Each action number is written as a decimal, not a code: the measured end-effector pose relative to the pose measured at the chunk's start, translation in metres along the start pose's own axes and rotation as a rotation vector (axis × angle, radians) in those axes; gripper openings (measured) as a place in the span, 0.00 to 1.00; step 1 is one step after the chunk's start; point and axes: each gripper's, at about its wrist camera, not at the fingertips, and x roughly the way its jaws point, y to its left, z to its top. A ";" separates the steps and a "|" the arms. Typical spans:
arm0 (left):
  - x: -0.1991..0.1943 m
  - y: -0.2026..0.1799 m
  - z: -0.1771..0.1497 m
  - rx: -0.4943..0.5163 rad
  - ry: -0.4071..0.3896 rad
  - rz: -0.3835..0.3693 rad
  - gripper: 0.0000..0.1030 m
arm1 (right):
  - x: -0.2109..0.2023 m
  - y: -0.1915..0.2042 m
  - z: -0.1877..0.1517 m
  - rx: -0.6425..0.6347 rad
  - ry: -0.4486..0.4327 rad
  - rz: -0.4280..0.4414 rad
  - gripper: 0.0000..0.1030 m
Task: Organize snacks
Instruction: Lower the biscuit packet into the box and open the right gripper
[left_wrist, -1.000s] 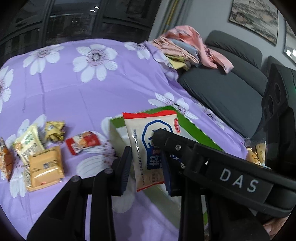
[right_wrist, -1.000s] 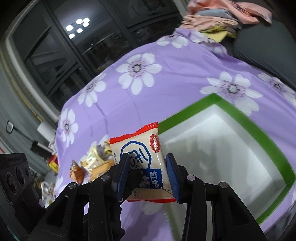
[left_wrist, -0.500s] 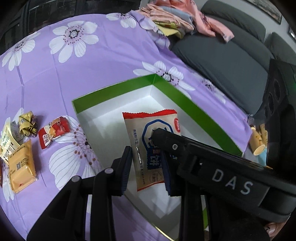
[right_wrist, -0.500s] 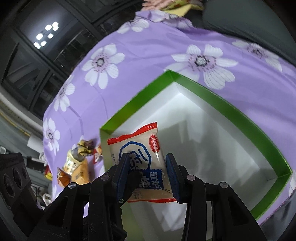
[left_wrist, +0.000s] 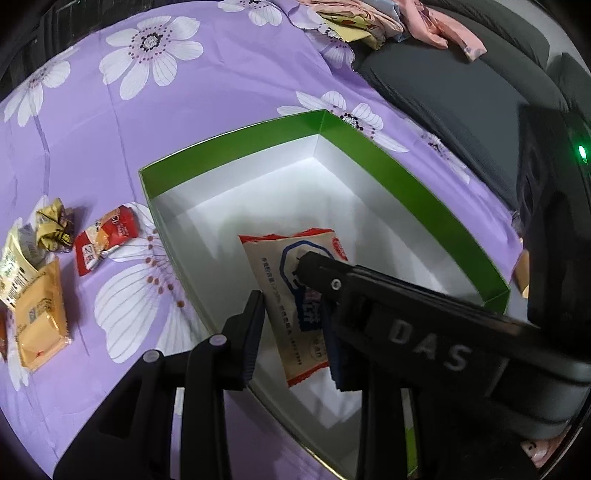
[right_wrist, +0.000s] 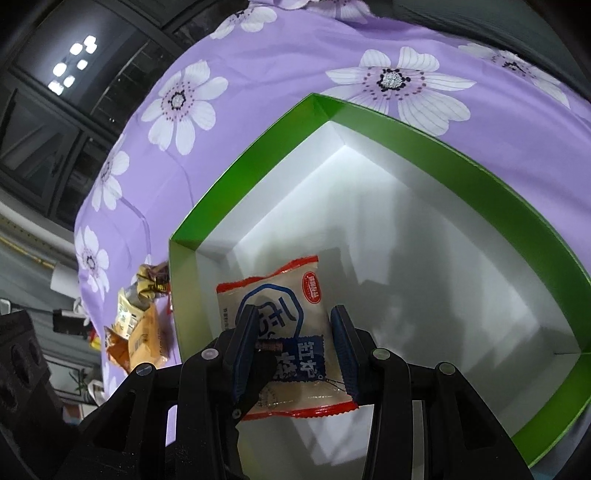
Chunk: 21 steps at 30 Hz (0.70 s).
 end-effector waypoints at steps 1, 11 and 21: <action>0.001 0.001 -0.001 0.005 0.004 0.009 0.29 | 0.002 0.002 -0.001 -0.007 0.005 -0.012 0.43; -0.001 0.009 -0.004 0.005 0.005 0.020 0.23 | 0.013 0.000 -0.001 -0.002 0.033 -0.037 0.43; -0.007 0.013 -0.004 -0.008 -0.002 0.051 0.22 | 0.013 0.007 -0.002 -0.026 0.031 -0.039 0.43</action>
